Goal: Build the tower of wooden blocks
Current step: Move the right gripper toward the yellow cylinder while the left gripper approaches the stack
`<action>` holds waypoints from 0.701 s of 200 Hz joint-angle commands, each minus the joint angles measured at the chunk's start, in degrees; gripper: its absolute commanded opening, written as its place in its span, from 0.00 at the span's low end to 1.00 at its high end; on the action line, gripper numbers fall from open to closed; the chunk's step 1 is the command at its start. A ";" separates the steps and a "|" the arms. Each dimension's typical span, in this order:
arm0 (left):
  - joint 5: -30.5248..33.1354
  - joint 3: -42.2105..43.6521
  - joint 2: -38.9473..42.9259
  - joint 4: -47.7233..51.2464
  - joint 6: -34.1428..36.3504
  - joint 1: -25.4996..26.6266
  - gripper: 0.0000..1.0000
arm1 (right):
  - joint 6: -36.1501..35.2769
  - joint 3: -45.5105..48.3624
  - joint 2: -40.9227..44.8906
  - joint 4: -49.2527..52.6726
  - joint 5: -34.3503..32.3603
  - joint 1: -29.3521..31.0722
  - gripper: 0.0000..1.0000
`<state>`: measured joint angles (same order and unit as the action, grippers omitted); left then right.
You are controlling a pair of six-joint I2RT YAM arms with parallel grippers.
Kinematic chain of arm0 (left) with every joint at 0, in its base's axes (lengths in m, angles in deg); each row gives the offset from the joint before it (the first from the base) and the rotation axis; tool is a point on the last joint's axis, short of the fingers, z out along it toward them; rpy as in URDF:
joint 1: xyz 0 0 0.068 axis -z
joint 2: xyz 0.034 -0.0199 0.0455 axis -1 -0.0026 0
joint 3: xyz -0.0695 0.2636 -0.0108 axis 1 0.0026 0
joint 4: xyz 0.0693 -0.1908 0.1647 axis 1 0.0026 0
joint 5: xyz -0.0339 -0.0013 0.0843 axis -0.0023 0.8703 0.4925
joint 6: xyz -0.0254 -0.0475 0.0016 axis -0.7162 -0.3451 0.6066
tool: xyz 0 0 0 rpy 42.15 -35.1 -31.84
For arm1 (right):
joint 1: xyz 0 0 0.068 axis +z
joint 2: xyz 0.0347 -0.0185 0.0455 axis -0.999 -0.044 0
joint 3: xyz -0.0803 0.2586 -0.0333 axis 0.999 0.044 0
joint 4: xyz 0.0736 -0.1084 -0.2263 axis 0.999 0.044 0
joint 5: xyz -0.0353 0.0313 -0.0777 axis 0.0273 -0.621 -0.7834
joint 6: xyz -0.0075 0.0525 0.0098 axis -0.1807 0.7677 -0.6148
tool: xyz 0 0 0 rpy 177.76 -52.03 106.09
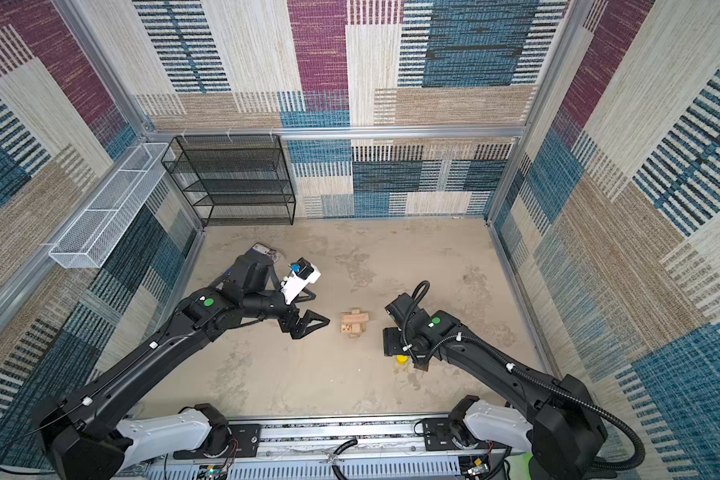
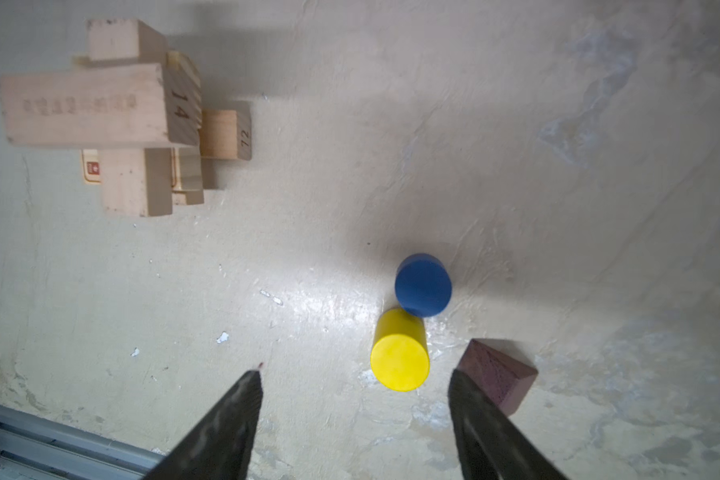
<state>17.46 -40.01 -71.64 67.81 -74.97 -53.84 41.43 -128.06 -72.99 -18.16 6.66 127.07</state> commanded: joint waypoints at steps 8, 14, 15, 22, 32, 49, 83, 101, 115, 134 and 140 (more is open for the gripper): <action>4.54 0.16 -2.89 1.15 2.57 2.13 0.89 | 3.07 1.44 -0.01 -2.76 -2.62 1.70 0.65; 5.54 -0.30 -3.60 1.79 2.68 2.66 0.88 | 3.57 1.70 0.07 -2.80 -3.20 2.20 0.63; 5.66 -0.33 -3.72 1.84 2.81 2.71 0.88 | 3.64 1.75 0.12 -2.81 -3.26 2.22 0.63; 6.53 -0.82 -4.42 2.67 3.16 3.21 0.87 | 4.38 2.48 0.39 -3.08 -3.82 2.50 0.63; 8.02 -1.27 -5.17 3.17 3.48 3.77 0.86 | 5.69 3.72 0.93 -3.20 -4.19 2.46 0.63; 9.59 -1.40 -5.57 3.46 3.70 4.11 0.85 | 7.57 5.24 2.24 -3.18 -4.26 2.91 0.63; 13.39 -0.73 -4.42 3.46 3.60 4.40 0.85 | 8.36 5.38 3.27 -3.35 -6.01 3.43 0.65; 15.10 -0.21 -3.30 3.49 3.36 4.64 0.85 | 8.14 5.46 2.05 -3.86 -5.62 3.46 0.63; 15.85 0.30 -2.53 3.44 3.61 4.97 0.85 | 7.77 5.58 1.08 -4.54 -4.86 3.48 0.61; 16.73 0.61 -2.39 3.55 3.87 5.29 0.85 | 7.41 5.67 0.24 -5.06 -4.85 3.47 0.59; 17.08 0.54 -2.52 3.59 3.83 5.26 0.85 | 7.23 5.67 -0.06 -5.18 -5.05 3.47 0.58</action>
<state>32.39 -39.66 -74.32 70.65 -72.44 -48.77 48.80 -122.51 -72.29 -21.37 2.24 130.53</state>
